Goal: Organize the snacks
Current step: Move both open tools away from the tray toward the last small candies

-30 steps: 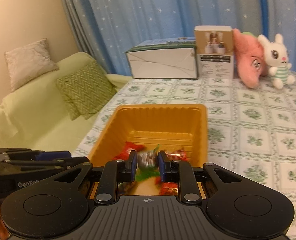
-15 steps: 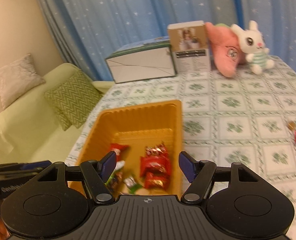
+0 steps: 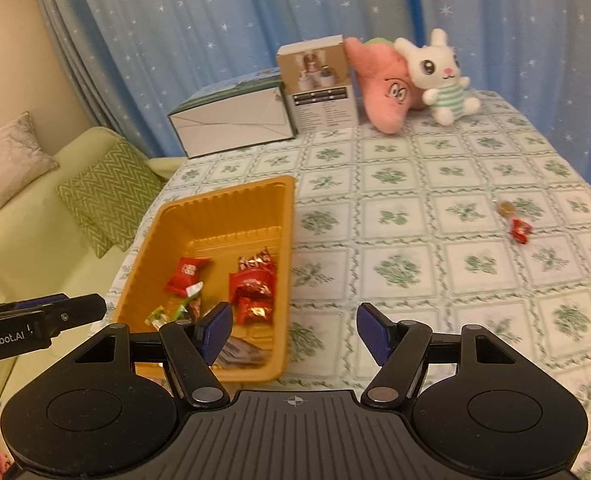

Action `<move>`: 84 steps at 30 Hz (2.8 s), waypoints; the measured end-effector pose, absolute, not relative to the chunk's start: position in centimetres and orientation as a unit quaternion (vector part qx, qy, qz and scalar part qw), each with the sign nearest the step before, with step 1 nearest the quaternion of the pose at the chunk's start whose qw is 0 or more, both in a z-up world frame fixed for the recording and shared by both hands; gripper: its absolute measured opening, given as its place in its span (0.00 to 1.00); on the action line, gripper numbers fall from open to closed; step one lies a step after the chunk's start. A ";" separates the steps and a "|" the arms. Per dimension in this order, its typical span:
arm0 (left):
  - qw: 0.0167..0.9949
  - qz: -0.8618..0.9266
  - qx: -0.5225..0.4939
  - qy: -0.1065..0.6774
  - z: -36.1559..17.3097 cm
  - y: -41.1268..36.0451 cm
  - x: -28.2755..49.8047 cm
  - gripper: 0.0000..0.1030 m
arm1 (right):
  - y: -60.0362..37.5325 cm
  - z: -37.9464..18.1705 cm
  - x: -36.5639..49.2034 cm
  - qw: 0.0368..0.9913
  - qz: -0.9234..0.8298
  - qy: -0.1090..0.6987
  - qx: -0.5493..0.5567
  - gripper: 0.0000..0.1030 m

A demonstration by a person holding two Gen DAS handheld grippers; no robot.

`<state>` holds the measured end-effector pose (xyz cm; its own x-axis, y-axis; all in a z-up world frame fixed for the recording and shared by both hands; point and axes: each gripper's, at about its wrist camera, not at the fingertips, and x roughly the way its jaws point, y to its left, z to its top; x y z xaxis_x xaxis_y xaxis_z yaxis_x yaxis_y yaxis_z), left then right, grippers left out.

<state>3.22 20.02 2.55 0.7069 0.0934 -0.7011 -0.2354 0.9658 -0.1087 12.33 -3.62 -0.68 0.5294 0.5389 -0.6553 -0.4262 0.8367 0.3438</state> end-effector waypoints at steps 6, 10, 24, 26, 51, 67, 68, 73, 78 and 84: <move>0.922 0.078 -0.083 0.371 3.0 17.7 2.6 0.64 | -6.1 -0.1 11.1 0.877 0.261 0.396 0.074 0.67; 0.921 0.071 -0.076 0.375 3.0 16.3 2.3 0.67 | -7.6 0.2 10.3 0.881 0.253 0.393 0.075 0.67; 0.922 0.059 -0.058 0.379 3.0 13.5 2.6 0.77 | -11.7 0.1 9.5 0.885 0.224 0.397 0.097 0.67; 0.922 0.056 -0.056 0.380 3.0 13.1 2.8 0.77 | -12.2 0.0 9.6 0.885 0.220 0.398 0.099 0.67; 0.923 0.025 -0.051 0.380 2.5 10.0 5.0 0.81 | -16.0 -0.8 10.2 0.889 0.178 0.405 0.119 0.67; 0.925 -0.010 -0.046 0.378 2.0 7.2 7.8 0.81 | -19.8 -1.4 11.7 0.899 0.131 0.396 0.133 0.67; 0.925 -0.012 -0.046 0.378 2.0 7.0 8.0 0.81 | -20.0 -1.5 11.8 0.899 0.128 0.396 0.133 0.67; 0.925 -0.022 -0.040 0.378 1.8 6.0 9.4 0.81 | -20.9 -1.9 12.7 0.902 0.116 0.393 0.134 0.67; 0.925 -0.030 -0.033 0.376 1.3 4.9 11.1 0.82 | -21.5 -2.3 14.2 0.905 0.110 0.389 0.132 0.67; 0.925 -0.037 -0.028 0.377 0.4 3.9 13.9 0.82 | -22.0 -3.3 16.8 0.908 0.106 0.383 0.131 0.67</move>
<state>13.87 3.93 0.41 0.7129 -0.0901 -0.6955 0.0475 0.9956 -0.0803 16.76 -22.04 -3.27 0.6846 0.2919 -0.6679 -0.0919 0.9435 0.3183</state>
